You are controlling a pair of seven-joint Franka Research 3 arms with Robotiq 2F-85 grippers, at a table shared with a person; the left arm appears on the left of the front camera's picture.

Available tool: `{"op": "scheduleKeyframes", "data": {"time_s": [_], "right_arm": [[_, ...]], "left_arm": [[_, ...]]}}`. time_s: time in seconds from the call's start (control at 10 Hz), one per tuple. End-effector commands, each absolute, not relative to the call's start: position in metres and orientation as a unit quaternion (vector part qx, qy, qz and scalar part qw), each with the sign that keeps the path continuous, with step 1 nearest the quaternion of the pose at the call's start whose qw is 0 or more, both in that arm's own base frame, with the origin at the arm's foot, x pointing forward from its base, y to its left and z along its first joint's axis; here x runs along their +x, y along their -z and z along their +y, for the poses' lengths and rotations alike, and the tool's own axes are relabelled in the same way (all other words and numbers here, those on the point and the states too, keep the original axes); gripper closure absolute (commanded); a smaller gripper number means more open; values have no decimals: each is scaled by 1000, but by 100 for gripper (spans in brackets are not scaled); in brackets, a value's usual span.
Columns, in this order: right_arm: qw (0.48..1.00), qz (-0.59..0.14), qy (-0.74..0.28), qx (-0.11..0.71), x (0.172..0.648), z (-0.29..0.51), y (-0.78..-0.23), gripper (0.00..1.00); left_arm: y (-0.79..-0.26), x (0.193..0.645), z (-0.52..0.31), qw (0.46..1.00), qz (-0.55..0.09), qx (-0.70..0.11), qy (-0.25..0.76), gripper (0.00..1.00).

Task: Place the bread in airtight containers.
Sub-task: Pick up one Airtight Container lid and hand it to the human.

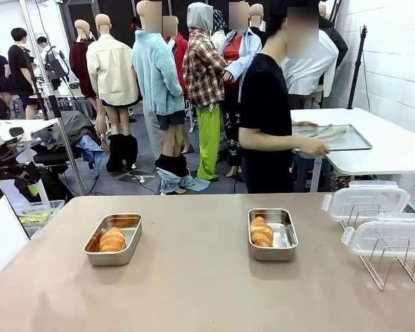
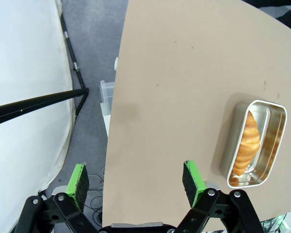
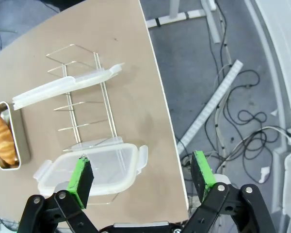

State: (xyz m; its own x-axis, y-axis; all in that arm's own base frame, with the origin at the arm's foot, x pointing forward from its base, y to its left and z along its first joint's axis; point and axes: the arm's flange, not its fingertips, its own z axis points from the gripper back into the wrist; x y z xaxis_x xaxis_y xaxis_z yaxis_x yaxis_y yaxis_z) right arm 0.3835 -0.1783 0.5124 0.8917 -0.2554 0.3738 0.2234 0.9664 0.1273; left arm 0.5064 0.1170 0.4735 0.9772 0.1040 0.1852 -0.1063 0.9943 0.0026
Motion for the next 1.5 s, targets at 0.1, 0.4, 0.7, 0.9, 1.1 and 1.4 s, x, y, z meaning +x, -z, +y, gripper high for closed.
{"op": "scheduleKeyframes", "data": {"time_s": [0.1, 0.4, 0.7, 0.9, 1.1, 1.4], "right_arm": [[971, -200, 129, 31, 385, -169, -519, 0], [971, -200, 129, 31, 385, -169, -519, 0], [971, -200, 129, 31, 385, -169, -519, 0], [971, -200, 129, 31, 385, -169, -519, 0], [971, -200, 129, 31, 385, -169, -519, 0], [971, -200, 129, 31, 385, -169, -519, 0]], "left_arm": [[-475, 506, 117, 994, -91, 7, -54, 0], [-475, 506, 117, 994, -91, 7, -54, 0], [-475, 506, 117, 994, -91, 7, -54, 0], [-475, 506, 117, 994, -91, 7, -54, 0], [-475, 506, 117, 994, -91, 7, -54, 0], [-475, 506, 117, 994, -91, 7, -54, 0]]}}
